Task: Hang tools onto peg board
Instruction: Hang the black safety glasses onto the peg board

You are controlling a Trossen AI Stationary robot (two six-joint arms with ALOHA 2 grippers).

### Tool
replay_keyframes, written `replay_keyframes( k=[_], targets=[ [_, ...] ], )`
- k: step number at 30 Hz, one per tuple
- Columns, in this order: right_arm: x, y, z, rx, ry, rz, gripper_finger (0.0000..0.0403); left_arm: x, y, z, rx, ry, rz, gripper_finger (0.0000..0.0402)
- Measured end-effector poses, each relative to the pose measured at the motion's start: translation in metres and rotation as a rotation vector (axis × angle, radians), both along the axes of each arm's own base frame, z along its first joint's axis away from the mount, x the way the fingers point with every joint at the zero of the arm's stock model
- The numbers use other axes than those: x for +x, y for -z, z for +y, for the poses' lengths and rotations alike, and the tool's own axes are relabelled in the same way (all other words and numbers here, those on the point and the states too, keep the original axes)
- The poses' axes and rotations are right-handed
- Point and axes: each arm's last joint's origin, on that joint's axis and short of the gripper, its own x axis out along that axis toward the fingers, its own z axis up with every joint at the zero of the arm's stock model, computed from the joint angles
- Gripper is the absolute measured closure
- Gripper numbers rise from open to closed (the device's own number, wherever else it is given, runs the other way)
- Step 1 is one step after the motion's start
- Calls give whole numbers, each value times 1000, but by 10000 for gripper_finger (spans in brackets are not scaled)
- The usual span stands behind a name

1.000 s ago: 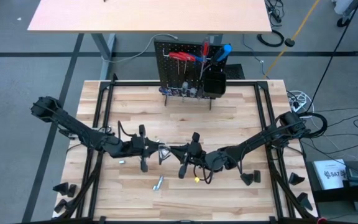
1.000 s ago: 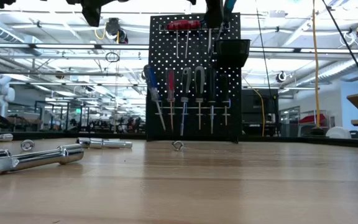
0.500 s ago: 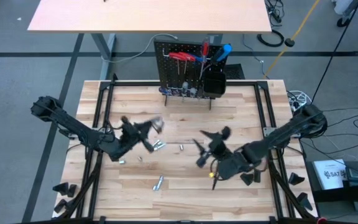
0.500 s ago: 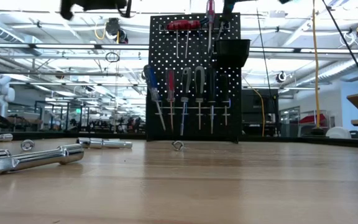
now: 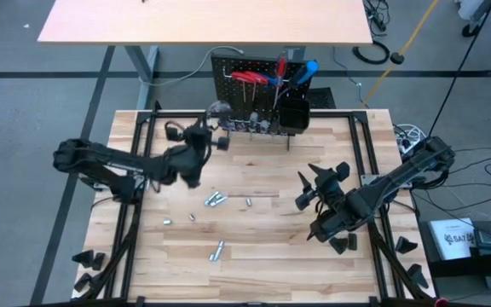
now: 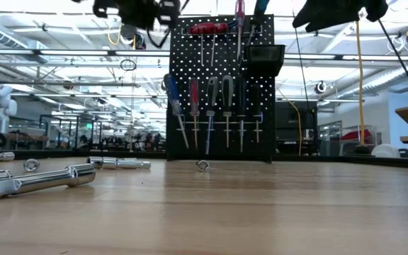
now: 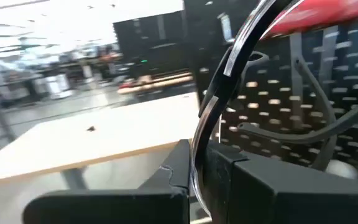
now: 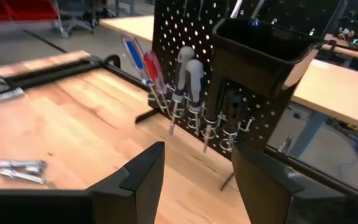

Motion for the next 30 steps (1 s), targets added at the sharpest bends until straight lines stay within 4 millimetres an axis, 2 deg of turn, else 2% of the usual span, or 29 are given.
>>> replay_keyframes(
  k=[5, 13, 20, 24, 30],
  targets=[
    [0, -2, -5, 37, -4, 56, 229, 8, 10, 31, -6, -76, -51, 383],
    [-10, -11, -15, 66, -31, 144, 239, 6, 9, 59, -11, -129, -181, 383],
    [-21, -23, -24, 44, -31, 146, 244, 12, 5, 68, -9, -102, -243, 383],
    [-22, -25, -27, 38, -33, 153, 244, 24, 9, 70, -12, -115, -225, 383],
    [-23, -25, -26, 42, -44, 176, 244, 34, 20, 75, -15, -222, -182, 383]
  ],
)
